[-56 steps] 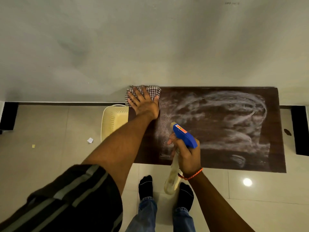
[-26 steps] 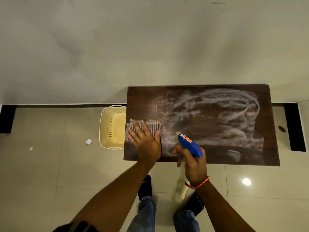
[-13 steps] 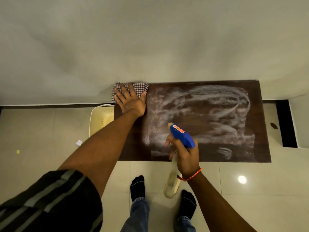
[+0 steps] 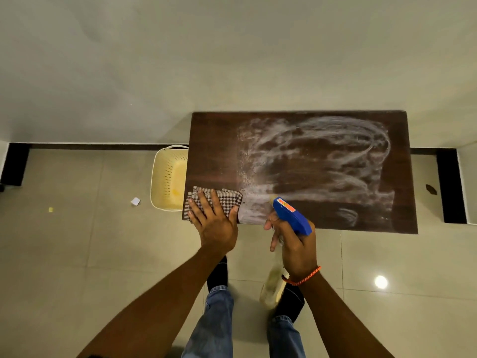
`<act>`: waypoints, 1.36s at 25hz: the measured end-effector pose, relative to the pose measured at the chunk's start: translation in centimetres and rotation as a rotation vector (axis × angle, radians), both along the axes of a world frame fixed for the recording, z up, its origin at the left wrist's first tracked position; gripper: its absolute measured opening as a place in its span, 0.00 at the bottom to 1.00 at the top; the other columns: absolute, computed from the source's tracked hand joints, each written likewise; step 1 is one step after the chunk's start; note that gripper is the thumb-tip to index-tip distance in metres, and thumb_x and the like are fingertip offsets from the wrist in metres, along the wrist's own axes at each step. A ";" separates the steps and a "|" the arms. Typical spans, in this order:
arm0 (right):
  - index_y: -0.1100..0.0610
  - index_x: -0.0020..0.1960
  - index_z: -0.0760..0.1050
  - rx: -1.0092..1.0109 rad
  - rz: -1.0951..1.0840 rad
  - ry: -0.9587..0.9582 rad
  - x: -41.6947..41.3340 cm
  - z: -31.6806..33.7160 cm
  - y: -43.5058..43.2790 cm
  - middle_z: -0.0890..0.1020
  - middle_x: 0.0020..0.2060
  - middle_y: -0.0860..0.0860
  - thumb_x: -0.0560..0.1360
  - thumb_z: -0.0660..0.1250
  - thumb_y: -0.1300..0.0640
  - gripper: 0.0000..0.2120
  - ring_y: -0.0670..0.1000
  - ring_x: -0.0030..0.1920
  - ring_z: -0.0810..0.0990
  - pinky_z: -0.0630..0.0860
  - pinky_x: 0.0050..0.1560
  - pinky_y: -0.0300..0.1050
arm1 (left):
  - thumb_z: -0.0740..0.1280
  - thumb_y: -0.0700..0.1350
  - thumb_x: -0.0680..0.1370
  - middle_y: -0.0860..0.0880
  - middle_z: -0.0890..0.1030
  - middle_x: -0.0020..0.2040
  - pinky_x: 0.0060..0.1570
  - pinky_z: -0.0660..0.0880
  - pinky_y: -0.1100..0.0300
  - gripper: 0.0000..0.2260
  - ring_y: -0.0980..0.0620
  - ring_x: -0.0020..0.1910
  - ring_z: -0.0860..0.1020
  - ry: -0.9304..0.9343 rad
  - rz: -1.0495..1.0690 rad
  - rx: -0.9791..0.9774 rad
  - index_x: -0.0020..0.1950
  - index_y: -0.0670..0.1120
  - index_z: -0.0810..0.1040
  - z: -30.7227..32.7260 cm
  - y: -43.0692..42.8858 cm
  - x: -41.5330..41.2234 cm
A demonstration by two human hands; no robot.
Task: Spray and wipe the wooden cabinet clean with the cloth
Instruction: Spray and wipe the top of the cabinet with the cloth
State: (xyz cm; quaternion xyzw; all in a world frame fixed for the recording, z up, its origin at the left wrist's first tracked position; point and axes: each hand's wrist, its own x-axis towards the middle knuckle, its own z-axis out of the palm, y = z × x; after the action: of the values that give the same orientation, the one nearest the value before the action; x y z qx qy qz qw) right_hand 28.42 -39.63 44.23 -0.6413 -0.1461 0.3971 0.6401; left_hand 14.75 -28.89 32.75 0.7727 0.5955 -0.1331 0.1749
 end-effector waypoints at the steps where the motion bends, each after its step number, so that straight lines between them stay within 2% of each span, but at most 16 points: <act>1: 0.69 0.47 0.79 0.006 0.000 -0.001 -0.1 -0.1 -0.4 0.81 0.35 0.61 0.73 0.63 0.53 0.18 0.58 0.24 0.73 0.73 0.23 0.43 | 0.48 0.65 0.82 0.34 0.61 0.80 0.74 0.56 0.30 0.36 0.26 0.77 0.58 -0.010 -0.011 -0.001 0.81 0.41 0.60 0.0 0.5 0.1; 5: 0.67 0.48 0.79 0.012 0.013 -0.005 0.7 -0.7 -0.8 0.80 0.35 0.61 0.73 0.63 0.54 0.17 0.65 0.27 0.73 0.73 0.22 0.47 | 0.50 0.67 0.80 0.36 0.53 0.83 0.78 0.44 0.35 0.40 0.31 0.81 0.47 -0.092 -0.129 0.021 0.83 0.41 0.52 0.1 7.6 1.2; 8: 0.63 0.49 0.80 0.016 0.010 -0.026 1.6 -1.1 -0.3 0.80 0.35 0.60 0.73 0.62 0.54 0.14 0.66 0.28 0.74 0.73 0.22 0.46 | 0.63 0.66 0.71 0.39 0.41 0.83 0.78 0.35 0.43 0.52 0.37 0.82 0.39 -0.187 -0.198 -0.031 0.83 0.40 0.44 1.3 14.9 3.4; 9: 0.63 0.49 0.80 0.019 0.005 -0.027 1.8 -1.1 0.0 0.81 0.34 0.59 0.73 0.62 0.55 0.14 0.67 0.29 0.74 0.73 0.22 0.46 | 0.67 0.65 0.70 0.40 0.38 0.83 0.78 0.34 0.43 0.54 0.39 0.81 0.37 -0.181 -0.253 -0.072 0.84 0.41 0.43 1.8 16.3 4.4; 11: 0.63 0.48 0.80 0.019 -0.003 -0.026 1.8 -1.2 0.4 0.81 0.34 0.58 0.73 0.63 0.55 0.13 0.69 0.30 0.74 0.74 0.22 0.47 | 0.72 0.59 0.72 0.44 0.34 0.83 0.79 0.38 0.39 0.51 0.41 0.81 0.34 -0.165 -0.453 -0.139 0.84 0.46 0.44 2.6 16.3 5.5; 14: 0.58 0.49 0.81 0.015 -0.007 -0.026 1.1 -1.0 0.9 0.80 0.34 0.60 0.72 0.64 0.54 0.12 0.68 0.29 0.74 0.73 0.22 0.48 | 0.67 0.54 0.73 0.45 0.37 0.84 0.79 0.42 0.35 0.44 0.40 0.80 0.32 -0.236 -0.696 -0.126 0.84 0.53 0.48 2.5 11.9 1.9; 16: 0.56 0.48 0.81 0.012 0.001 -0.019 0.6 -0.7 1.4 0.81 0.34 0.59 0.72 0.64 0.53 0.11 0.68 0.28 0.73 0.73 0.23 0.48 | 0.63 0.57 0.74 0.44 0.40 0.84 0.78 0.44 0.36 0.39 0.40 0.81 0.34 -0.317 -0.680 -0.107 0.84 0.52 0.54 2.0 9.1 -2.5; 19: 0.55 0.48 0.81 0.019 -0.004 0.005 0.1 -0.5 2.0 0.82 0.35 0.57 0.72 0.64 0.53 0.10 0.71 0.29 0.73 0.73 0.23 0.49 | 0.58 0.65 0.80 0.46 0.43 0.84 0.80 0.46 0.38 0.35 0.43 0.82 0.37 -0.291 -0.537 -0.027 0.82 0.48 0.60 1.1 9.1 -5.4; 20: 0.54 0.48 0.81 0.026 -0.007 0.005 -0.1 -0.5 2.0 0.82 0.35 0.57 0.72 0.64 0.53 0.10 0.71 0.30 0.73 0.73 0.23 0.49 | 0.57 0.65 0.81 0.46 0.44 0.85 0.80 0.46 0.39 0.35 0.44 0.82 0.37 -0.277 -0.478 0.003 0.82 0.47 0.58 0.8 10.2 -5.1; 22: 0.52 0.49 0.81 0.029 -0.003 -0.011 -0.4 -0.4 2.0 0.81 0.35 0.58 0.72 0.64 0.53 0.09 0.70 0.30 0.74 0.74 0.23 0.48 | 0.55 0.62 0.83 0.45 0.42 0.84 0.81 0.45 0.41 0.36 0.44 0.82 0.36 -0.249 -0.396 0.043 0.84 0.43 0.50 0.5 13.2 -3.0; 25: 0.55 0.47 0.81 0.012 -0.018 -0.022 -0.5 -0.5 1.7 0.81 0.35 0.59 0.71 0.64 0.52 0.10 0.65 0.29 0.75 0.73 0.23 0.45 | 0.52 0.60 0.82 0.43 0.40 0.84 0.80 0.40 0.42 0.37 0.42 0.81 0.33 -0.190 -0.457 0.032 0.84 0.43 0.41 0.8 17.2 1.6; 29: 0.62 0.49 0.81 0.001 -0.045 -0.064 -0.7 -1.0 1.2 0.80 0.34 0.58 0.72 0.63 0.54 0.14 0.62 0.27 0.74 0.73 0.22 0.44 | 0.51 0.60 0.79 0.46 0.42 0.84 0.80 0.42 0.40 0.37 0.40 0.81 0.35 -0.193 -0.736 -0.012 0.84 0.47 0.45 1.3 14.9 4.1; 32: 0.52 0.47 0.82 0.001 -0.041 -0.068 -1.2 -0.4 1.0 0.80 0.33 0.57 0.73 0.63 0.55 0.10 0.62 0.27 0.74 0.74 0.22 0.44 | 0.53 0.57 0.82 0.44 0.44 0.84 0.81 0.44 0.42 0.34 0.41 0.82 0.38 -0.224 -0.863 0.019 0.84 0.45 0.48 0.9 11.2 -1.2; 34: 0.48 0.47 0.83 -0.001 -0.024 -0.079 -1.4 -0.1 0.7 0.81 0.34 0.56 0.73 0.62 0.56 0.11 0.60 0.27 0.74 0.73 0.22 0.44 | 0.53 0.57 0.81 0.43 0.46 0.84 0.80 0.49 0.39 0.35 0.41 0.82 0.39 -0.241 -0.790 -0.006 0.84 0.43 0.48 0.7 10.7 -4.8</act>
State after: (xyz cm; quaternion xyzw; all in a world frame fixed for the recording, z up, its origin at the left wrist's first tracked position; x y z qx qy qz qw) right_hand 26.97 -38.93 44.08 -0.6584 -0.1631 0.3638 0.6384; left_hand 9.93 -18.18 33.50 0.9515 0.2276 -0.1002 0.1813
